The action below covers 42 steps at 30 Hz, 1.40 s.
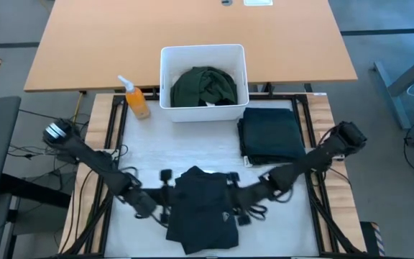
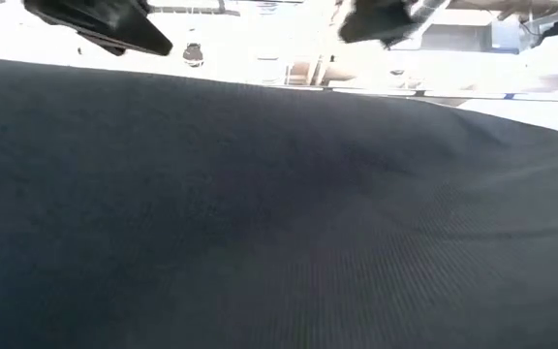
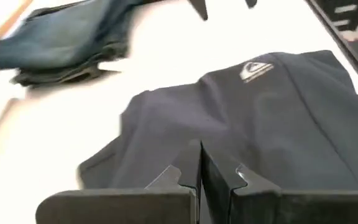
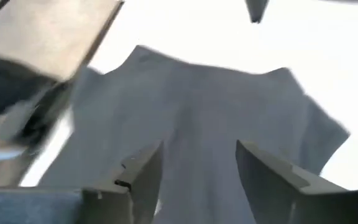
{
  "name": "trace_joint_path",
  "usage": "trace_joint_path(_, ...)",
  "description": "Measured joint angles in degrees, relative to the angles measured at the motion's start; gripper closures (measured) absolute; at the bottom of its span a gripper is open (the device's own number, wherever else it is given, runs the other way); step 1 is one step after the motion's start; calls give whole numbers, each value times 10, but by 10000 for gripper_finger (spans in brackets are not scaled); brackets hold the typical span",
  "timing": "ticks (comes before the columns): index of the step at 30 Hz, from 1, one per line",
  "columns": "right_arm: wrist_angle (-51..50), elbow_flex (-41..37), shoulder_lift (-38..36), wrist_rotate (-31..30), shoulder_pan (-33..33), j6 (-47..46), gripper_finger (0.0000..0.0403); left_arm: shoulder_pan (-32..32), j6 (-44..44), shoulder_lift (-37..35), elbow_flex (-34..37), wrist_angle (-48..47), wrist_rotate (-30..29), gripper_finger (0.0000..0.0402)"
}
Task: Fold laundry
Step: Fold the black shorts from the white laundry organizer
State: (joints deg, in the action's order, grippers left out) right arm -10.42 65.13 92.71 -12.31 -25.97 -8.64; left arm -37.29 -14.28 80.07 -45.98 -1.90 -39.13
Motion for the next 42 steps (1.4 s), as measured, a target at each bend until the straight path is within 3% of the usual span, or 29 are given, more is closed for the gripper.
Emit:
trace_joint_path(5, 105, 0, 72, 38, 78, 85, 144, -41, -90, -68, 58, -10, -87, 401)
trace_joint_path(11, 195, 14, 151, 107, 157, 106, 137, -84, -205, -79, 127, 14, -144, 401)
trace_joint_path(22, 233, 58, 235, 190, 198, 98, 146, -89, -201, -78, 155, 27, -156, 401)
trace_joint_path(27, 234, 79, 257, 187, 191, 103, 214, -89, -196, -78, 155, 24, -156, 401)
trace_joint_path(33, 225, 87, 243, 187, 189, 107, 378, -89, -199, -78, 155, 24, -155, 401)
trace_joint_path(38, 226, 87, 193, 180, 190, 102, 380, -89, -199, -78, 155, 27, -155, 401)
trace_joint_path(42, 209, 87, 158, 123, 193, 70, 388, -89, -202, -78, 155, 27, -155, 401)
